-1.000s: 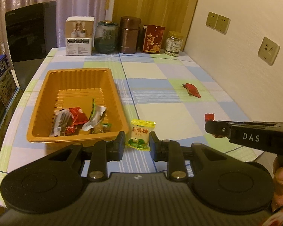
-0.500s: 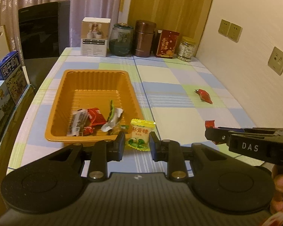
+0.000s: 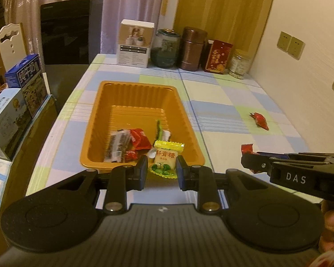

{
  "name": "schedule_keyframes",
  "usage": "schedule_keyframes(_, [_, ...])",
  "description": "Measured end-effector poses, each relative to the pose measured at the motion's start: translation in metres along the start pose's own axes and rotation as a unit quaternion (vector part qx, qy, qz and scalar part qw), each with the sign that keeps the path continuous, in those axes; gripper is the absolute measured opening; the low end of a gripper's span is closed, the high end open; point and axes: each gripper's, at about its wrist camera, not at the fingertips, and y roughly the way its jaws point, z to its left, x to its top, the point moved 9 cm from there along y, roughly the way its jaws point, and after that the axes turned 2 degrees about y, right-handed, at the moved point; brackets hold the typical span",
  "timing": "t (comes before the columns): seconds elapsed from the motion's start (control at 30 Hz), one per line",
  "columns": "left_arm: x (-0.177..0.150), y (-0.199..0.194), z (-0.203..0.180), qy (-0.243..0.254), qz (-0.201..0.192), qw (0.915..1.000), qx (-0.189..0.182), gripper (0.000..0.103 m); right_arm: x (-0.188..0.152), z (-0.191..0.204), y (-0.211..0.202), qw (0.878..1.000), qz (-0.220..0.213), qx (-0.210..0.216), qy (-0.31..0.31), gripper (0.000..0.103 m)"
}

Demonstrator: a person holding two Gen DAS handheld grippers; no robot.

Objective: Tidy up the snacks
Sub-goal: 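Carry both held candies toward the orange tray, then lower both candies into the orange tray and open both tools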

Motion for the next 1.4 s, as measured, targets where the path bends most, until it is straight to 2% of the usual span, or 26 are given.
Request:
schedule_keyframes(0.5, [0.021, 0.026, 0.027, -0.009, 0.001, 0.9998, 0.016, 0.024, 0.023, 0.030, 0.046, 0.999, 0.010, 0.027, -0.021, 0.021])
schedule_keyframes(1.4, [0.066, 0.116, 0.061, 0.007, 0.016, 0.9995, 0.025, 0.024, 0.075, 0.025, 0.137, 0.999, 0.020, 0.038, -0.029, 0.021])
